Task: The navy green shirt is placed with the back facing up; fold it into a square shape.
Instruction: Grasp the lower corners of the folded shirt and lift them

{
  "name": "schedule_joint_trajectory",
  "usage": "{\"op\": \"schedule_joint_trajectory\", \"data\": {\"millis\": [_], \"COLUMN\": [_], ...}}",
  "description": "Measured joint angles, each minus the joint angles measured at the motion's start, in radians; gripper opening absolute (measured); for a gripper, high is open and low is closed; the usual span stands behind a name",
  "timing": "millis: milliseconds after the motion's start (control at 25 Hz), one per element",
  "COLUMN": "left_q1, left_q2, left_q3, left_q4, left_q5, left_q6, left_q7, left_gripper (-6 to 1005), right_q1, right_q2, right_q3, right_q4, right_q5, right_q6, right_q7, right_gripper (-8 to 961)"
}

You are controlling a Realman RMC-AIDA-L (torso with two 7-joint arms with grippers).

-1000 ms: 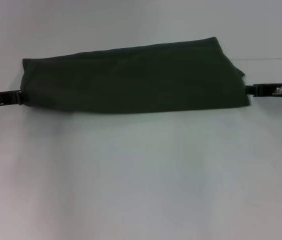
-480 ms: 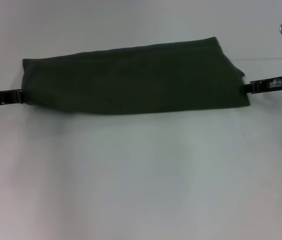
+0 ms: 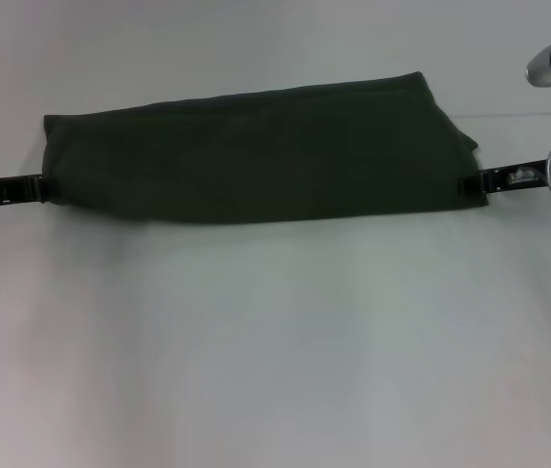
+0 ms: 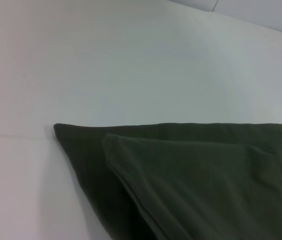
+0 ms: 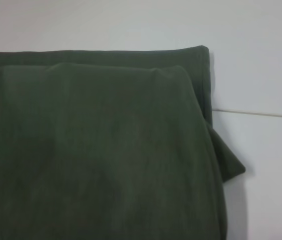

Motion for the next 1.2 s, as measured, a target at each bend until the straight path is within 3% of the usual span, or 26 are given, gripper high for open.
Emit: {"op": "schedule_joint_trajectory", "data": {"millis": [240, 1200], "left_q1": [0.000, 0.002], "left_q2": [-0.001, -0.008], "left_q3": [0.000, 0.006], "left_q4": [0.000, 0.016], "left_q5": [0.002, -0.006], "left_q6": [0.000, 0.003], "left_q7": [0.000, 0.000], "left_gripper": [13, 13], "right_q1": [0.000, 0.013], "right_q2": [0.026, 0.043], "right_q3": [-0.002, -0.013], "right_q4": [0.003, 0.052], "right_q5": [0.000, 0.002], "right_q6": [0.037, 0.100], "right_q7": [-0.012, -0.054], "right_gripper": [555, 407]}}
